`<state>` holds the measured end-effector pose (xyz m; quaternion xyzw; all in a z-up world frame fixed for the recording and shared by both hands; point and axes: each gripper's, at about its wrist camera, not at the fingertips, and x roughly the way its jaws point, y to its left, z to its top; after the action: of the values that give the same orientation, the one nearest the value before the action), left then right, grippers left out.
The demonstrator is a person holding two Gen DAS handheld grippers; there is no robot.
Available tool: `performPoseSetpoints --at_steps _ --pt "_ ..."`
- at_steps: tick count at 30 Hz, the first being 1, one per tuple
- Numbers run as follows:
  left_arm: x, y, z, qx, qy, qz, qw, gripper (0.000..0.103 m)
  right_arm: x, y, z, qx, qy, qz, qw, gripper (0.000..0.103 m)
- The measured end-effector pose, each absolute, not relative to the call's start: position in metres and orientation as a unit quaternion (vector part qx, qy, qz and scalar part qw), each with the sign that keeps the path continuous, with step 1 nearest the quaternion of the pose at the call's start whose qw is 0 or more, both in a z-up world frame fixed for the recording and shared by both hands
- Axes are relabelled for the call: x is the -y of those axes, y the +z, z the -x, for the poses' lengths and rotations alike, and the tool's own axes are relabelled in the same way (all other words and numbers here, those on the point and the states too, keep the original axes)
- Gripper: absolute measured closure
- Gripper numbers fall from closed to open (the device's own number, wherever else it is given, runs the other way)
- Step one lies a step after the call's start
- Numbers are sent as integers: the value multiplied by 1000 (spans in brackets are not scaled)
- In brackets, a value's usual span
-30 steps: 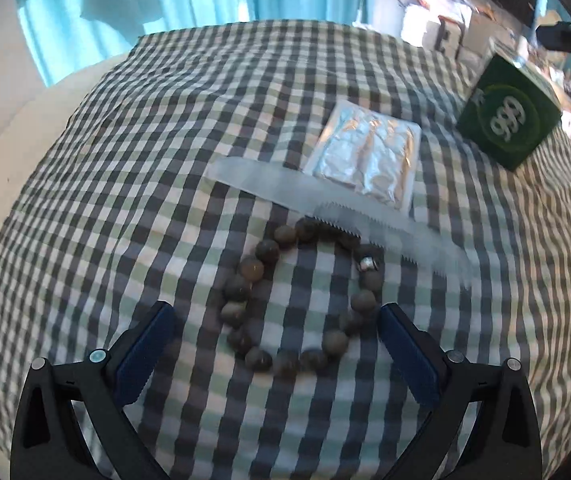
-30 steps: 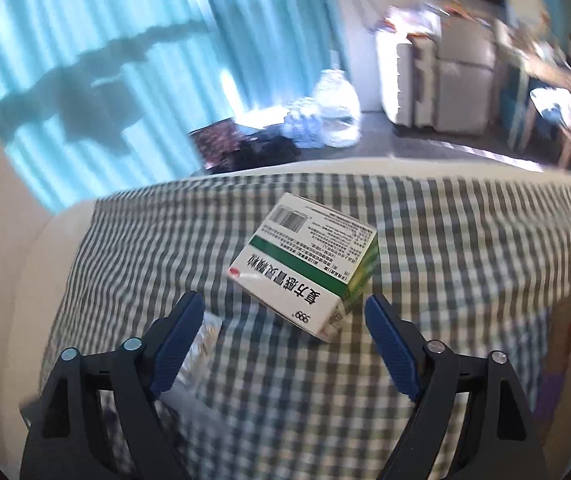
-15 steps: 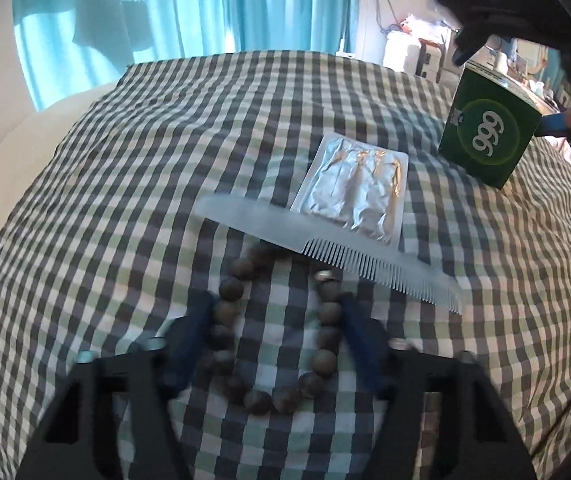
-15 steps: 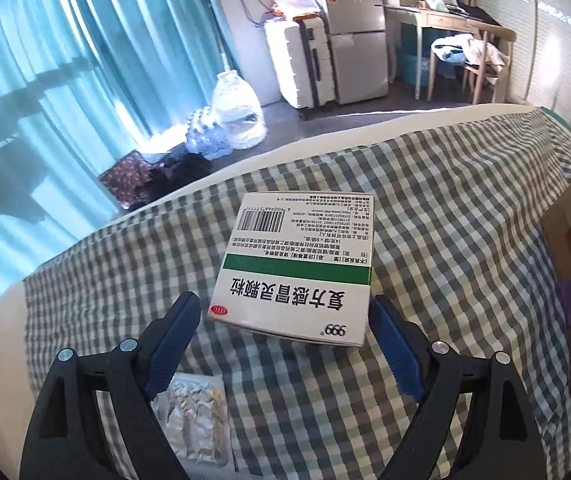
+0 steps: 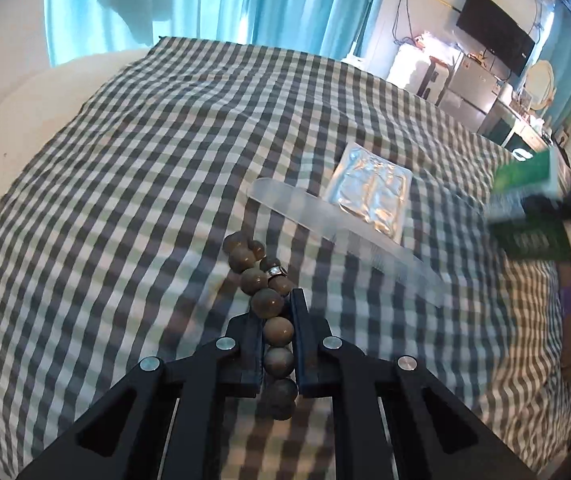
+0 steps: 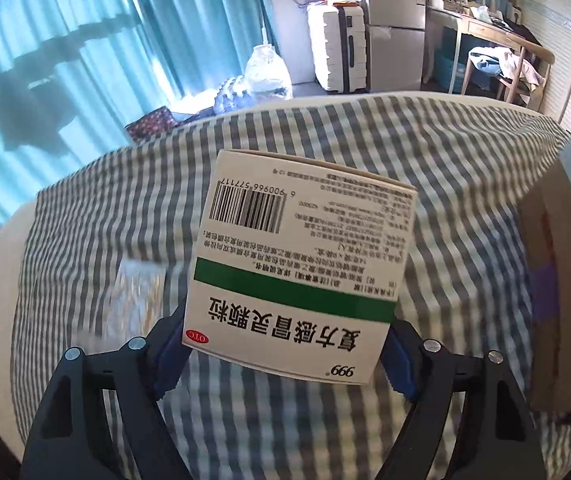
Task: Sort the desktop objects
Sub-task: 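Grasp the green medicine box with the right tool while the left tool grasps the bead bracelet, then carry the medicine box and bracelet into the cardboard box and release both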
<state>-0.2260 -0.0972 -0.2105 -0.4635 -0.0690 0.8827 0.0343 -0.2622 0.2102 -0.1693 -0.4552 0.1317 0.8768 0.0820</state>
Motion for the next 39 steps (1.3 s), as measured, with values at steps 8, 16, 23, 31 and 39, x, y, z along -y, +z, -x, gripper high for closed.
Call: performPoseSetpoints --at_steps 8,16,23,31,39 --pt "73 -179 182 66 886 457 41 92 -202 -171 181 -123 865 483 49 23" --pt "64 -155 149 74 880 466 52 92 -200 -145 122 -114 872 475 22 23" --pt "48 -121 118 52 889 450 69 92 -196 -115 77 -109 887 449 13 23" --pt "33 -59 95 38 909 407 81 92 -204 -61 44 -112 910 398 1 23" --pt "-27 -6 81 12 921 369 126 92 -241 -7 15 -106 931 347 39 23"
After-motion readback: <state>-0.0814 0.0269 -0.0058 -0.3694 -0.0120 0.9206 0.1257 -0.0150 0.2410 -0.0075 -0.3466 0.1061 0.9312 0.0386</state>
